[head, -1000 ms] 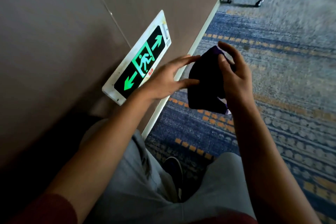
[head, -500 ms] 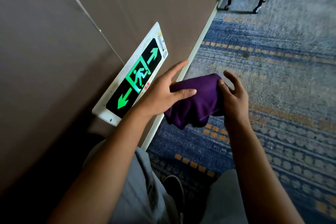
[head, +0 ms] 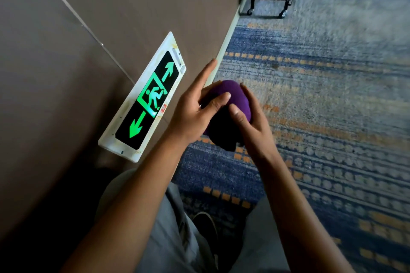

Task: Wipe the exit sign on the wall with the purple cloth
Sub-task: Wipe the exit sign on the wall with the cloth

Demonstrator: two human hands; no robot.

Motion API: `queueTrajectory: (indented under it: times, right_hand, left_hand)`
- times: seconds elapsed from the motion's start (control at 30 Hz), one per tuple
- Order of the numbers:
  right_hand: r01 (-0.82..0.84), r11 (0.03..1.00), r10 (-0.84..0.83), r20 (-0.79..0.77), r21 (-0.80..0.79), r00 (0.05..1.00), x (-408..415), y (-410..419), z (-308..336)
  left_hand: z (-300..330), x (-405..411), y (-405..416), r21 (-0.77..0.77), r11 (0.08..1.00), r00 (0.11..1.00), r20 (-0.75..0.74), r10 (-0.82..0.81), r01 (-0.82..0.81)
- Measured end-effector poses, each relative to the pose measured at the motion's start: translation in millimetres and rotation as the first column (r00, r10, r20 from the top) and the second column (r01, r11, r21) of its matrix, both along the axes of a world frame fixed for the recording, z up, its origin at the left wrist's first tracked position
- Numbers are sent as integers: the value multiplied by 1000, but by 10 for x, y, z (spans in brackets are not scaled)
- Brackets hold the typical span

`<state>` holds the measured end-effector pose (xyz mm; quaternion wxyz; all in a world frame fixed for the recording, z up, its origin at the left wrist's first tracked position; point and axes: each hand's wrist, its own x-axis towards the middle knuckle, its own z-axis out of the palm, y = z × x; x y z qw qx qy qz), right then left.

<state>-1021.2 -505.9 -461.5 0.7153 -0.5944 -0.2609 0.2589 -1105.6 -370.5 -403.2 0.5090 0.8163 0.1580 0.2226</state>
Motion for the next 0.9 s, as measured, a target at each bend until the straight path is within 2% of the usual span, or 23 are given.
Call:
queueTrajectory:
  times: [0.07,0.2,0.3,0.4,0.43,0.57,0.7,0.77,0.83,0.87,0.9]
  right_hand:
    - [50,999,-51,26,13,998,-33,-4,63]
    - [97,995,-97,145,3,985,-24,-81,237]
    - [93,995,-99,159,45,982,-85,-229,327]
    - [-7,997,-4,157,72,988,-144,-342,391]
    - [-35,996,21,163,81,986,-164,-372,407]
    - [-3,993,-3,51,121,999,-158,-352,401]
    - [41,997,-40,-23,62,999,-230,-131,230]
    - [6,998,-3,-54,62,999,-243,-42,107]
    - [-14,992,32,-136,128,990,-251,158,-30]
    - [-52,990,71,-153,128,986,-278,136,-94]
    - [-87,985,115,-190,148,975,-303,236,-129]
  left_hand:
    - [-26,-66,-9,-14,1000,1000,16,2,-2]
    - [49,-118,-122,97,992,996,5,86,-86]
    - [159,-200,-173,150,981,993,10,121,-121]
    - [240,-325,-221,-55,996,997,-46,-67,64]
    - [249,-374,-255,-80,990,992,-40,-119,115]
    - [235,-398,-298,-185,976,991,-46,-123,112]
    - [84,-498,-173,-147,989,996,-87,19,-32]
    - [-16,-605,-56,-72,989,985,-120,123,-132]
    - [-37,-658,201,13,979,965,-171,201,-201]
    - [-76,-712,188,-25,970,957,-169,236,-243]
    - [-67,-719,284,0,963,950,-167,264,-268]
